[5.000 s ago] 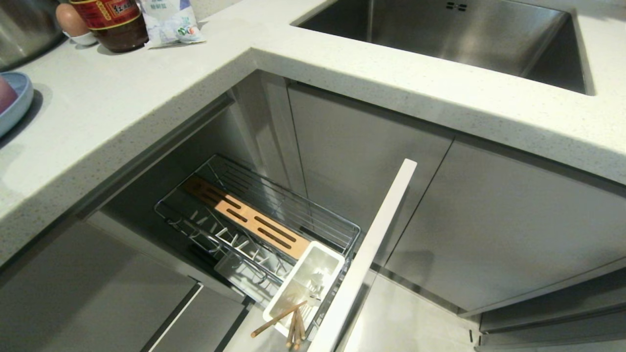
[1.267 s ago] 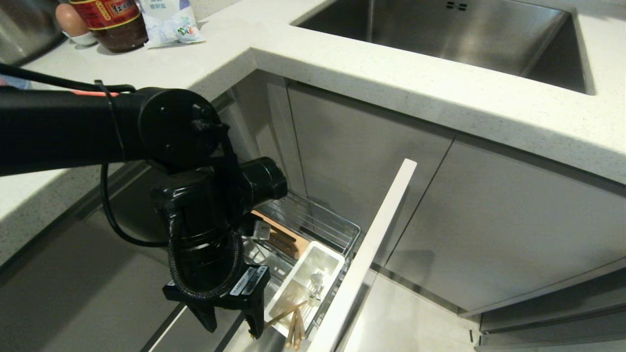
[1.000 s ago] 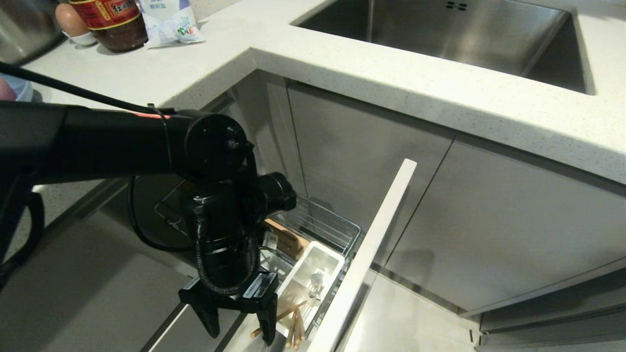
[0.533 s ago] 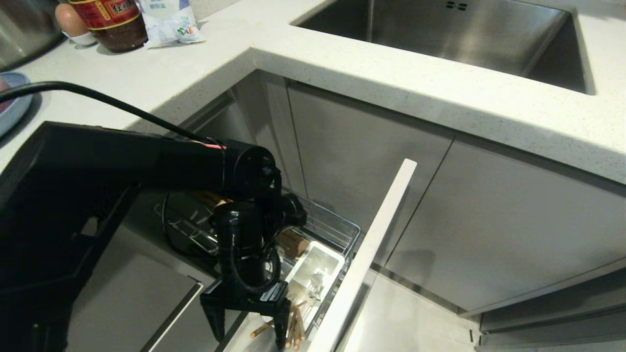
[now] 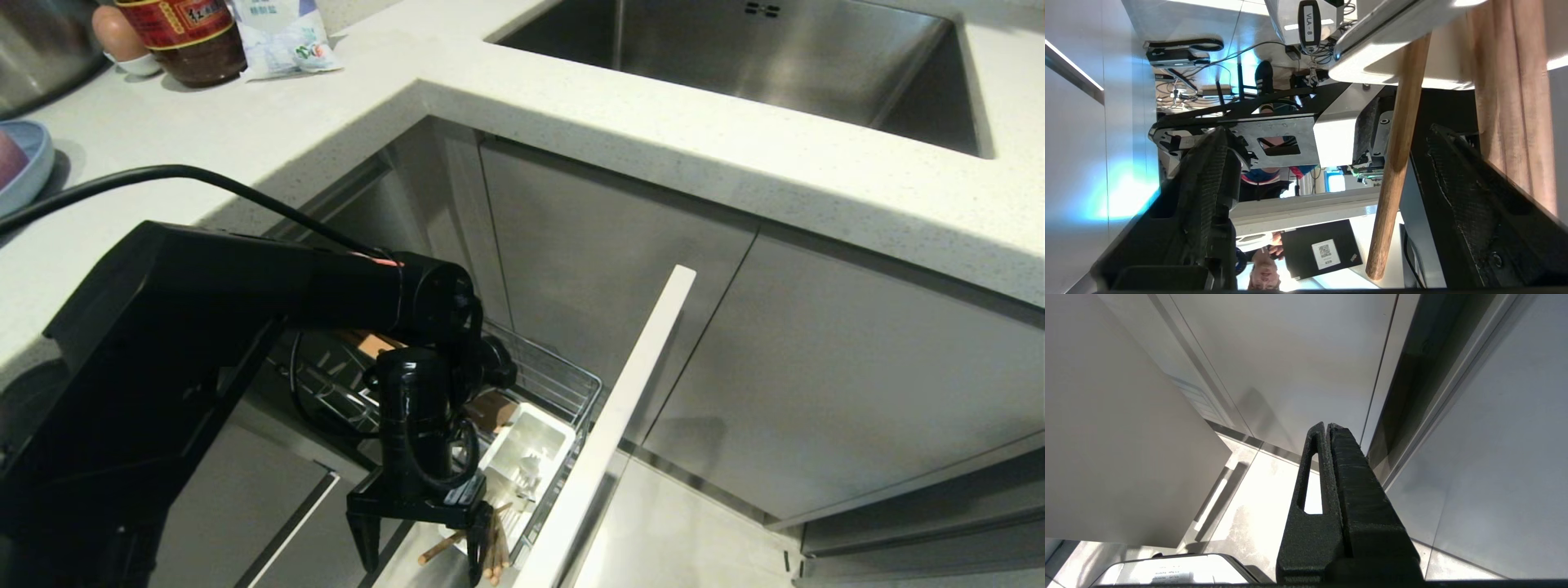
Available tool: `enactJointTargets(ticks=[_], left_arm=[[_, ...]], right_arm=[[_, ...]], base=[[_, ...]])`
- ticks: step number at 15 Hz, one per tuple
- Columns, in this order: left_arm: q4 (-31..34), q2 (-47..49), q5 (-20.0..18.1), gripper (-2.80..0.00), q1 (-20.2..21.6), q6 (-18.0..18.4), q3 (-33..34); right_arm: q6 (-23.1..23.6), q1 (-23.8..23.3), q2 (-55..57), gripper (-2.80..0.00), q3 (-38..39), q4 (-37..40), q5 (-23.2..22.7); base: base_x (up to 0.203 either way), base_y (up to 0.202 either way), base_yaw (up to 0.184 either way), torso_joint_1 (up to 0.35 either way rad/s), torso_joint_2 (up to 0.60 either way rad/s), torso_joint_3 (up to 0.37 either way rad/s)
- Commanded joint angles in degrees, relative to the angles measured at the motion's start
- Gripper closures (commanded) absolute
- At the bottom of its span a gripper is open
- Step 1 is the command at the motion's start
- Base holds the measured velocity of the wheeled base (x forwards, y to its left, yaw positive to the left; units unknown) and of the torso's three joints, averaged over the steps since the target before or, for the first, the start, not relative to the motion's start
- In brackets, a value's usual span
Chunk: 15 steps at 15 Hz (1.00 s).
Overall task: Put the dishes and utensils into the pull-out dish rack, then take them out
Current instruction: Take the chopsticks out of the cupboard
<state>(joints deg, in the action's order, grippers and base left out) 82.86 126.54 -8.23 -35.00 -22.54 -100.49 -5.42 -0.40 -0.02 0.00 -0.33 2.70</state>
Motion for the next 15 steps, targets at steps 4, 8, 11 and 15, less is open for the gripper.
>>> enactJointTargets(ticks=[4, 8, 11, 15], left_arm=[[0.5, 0.1, -0.2, 0.0, -0.2, -0.5, -0.9], [0.4, -0.1, -4.5, 0.0, -1.0, -0.7, -2.2], [-0.1, -0.4, -5.3, 0.0, -1.8, -2.5, -3.0], [0.9, -2.4, -5.4, 0.0, -2.1, -2.7, -2.6]], right_arm=[[0.0, 0.0, -0.2, 0.0, 0.0, 0.0, 0.0], [0.0, 0.0, -0.2, 0.0, 0.0, 0.0, 0.0], [0.0, 0.0, -0.2, 0.0, 0.0, 0.0, 0.0], [0.0, 0.1, -0.2, 0.0, 0.0, 0.0, 0.0]], base=[[0.0, 0.0, 0.0, 0.0, 0.0, 0.0], [0.0, 0.0, 0.0, 0.0, 0.0, 0.0], [0.0, 0.0, 0.0, 0.0, 0.0, 0.0], [0.0, 0.0, 0.0, 0.0, 0.0, 0.0]])
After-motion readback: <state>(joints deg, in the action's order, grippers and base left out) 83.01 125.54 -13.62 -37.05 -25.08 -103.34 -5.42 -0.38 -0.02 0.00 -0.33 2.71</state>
